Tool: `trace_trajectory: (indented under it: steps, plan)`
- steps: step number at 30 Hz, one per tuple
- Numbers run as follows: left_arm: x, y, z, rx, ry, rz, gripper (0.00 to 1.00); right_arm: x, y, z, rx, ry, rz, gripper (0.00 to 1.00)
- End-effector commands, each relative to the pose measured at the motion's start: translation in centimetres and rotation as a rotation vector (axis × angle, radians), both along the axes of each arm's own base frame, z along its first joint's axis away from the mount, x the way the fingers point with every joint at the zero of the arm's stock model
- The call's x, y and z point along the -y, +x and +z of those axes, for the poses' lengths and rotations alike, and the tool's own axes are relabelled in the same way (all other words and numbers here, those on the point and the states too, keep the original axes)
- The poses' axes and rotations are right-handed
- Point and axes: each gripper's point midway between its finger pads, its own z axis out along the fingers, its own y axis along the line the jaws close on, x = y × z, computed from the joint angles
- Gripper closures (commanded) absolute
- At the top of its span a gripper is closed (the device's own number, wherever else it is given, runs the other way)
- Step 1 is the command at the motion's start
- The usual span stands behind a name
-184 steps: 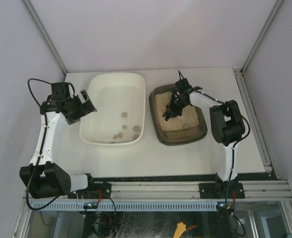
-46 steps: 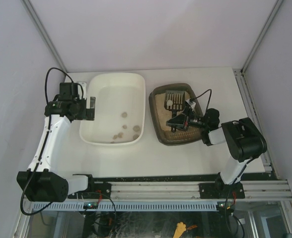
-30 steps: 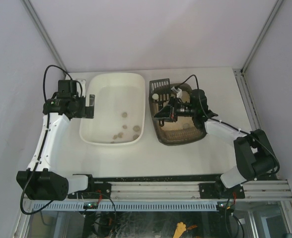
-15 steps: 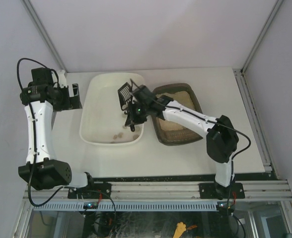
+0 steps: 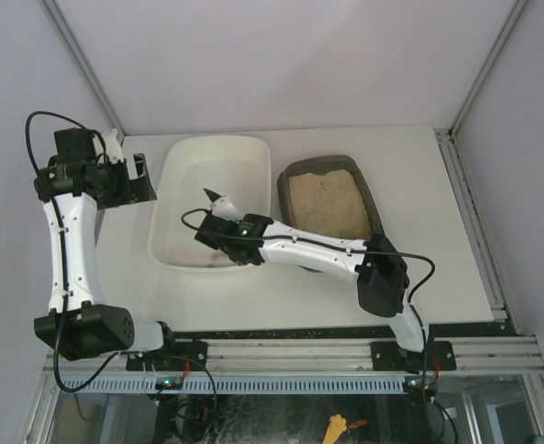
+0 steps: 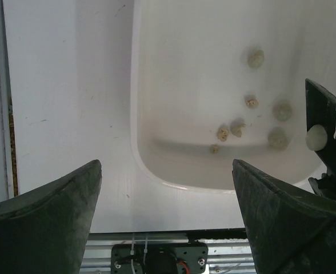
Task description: Clean the litter box
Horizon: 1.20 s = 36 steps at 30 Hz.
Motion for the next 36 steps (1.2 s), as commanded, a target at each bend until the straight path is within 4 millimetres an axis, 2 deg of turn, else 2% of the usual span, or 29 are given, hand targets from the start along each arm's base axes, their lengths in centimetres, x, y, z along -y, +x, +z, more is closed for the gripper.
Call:
trace_trajectory:
  steps: [1, 11, 15, 17, 20, 24, 25, 27, 28, 30, 32, 34, 36]
  plan:
    - [0.1, 0.2, 1.1, 0.07, -0.015, 0.028, 0.0, 2.1, 2.5, 2.6, 0.16, -0.11, -0.034, 1.0]
    - [-0.7, 0.0, -0.3, 0.024, 0.008, 0.065, 0.0, 2.2, 3.0, 3.7, 0.154, -0.057, -0.053, 1.0]
    - [-0.1, 0.1, 0.5, 0.073, 0.031, 0.037, 0.0, 2.6, 3.2, 5.0, 0.049, 0.161, -0.101, 1.0]
    - [1.1, 0.5, 1.4, 0.106, 0.073, -0.024, 0.0, 3.2, 3.4, 6.4, -0.006, 0.311, -0.126, 1.0]
    - [5.3, 1.1, 2.7, 0.153, 0.106, -0.203, 0.0, 5.3, 4.0, 8.3, -0.083, 0.537, -0.185, 1.0]
    - [13.5, 0.7, 3.5, 0.194, 0.117, -0.577, 0.0, 9.9, 4.7, 10.7, -0.127, 0.79, -0.256, 1.0]
    - [15.5, 0.4, 3.5, 0.204, 0.163, -0.682, 0.0, 11.0, 4.3, 10.5, -0.151, 0.823, -0.265, 1.0]
    - [19.2, -0.6, 2.5, 0.221, 0.324, -0.897, 0.0, 13.9, 4.5, 11.6, -0.116, 0.871, -0.299, 1.0]
    - [19.7, -0.5, 1.6, 0.229, 0.407, -0.97, 0.0, 15.0, 4.3, 11.5, -0.112, 0.874, -0.313, 1.0]
    - [22.2, -0.8, -0.3, 0.272, 0.521, -1.14, 0.0, 16.9, 3.8, 11.5, -0.115, 0.883, -0.339, 1.0]
    - [24.2, -1.1, -2.1, 0.314, 0.566, -1.279, 0.0, 18.4, 3.4, 11.3, -0.118, 0.893, -0.369, 1.0]
    - [26.3, -1.2, -2.9, 0.324, 0.562, -1.314, 0.0, 20.0, 3.0, 11.4, -0.099, 0.902, -0.402, 1.0]
    - [29.0, -0.6, -3.5, 0.275, 0.502, -1.251, 0.0, 21.5, 2.6, 11.4, -0.078, 0.911, -0.434, 1.0]
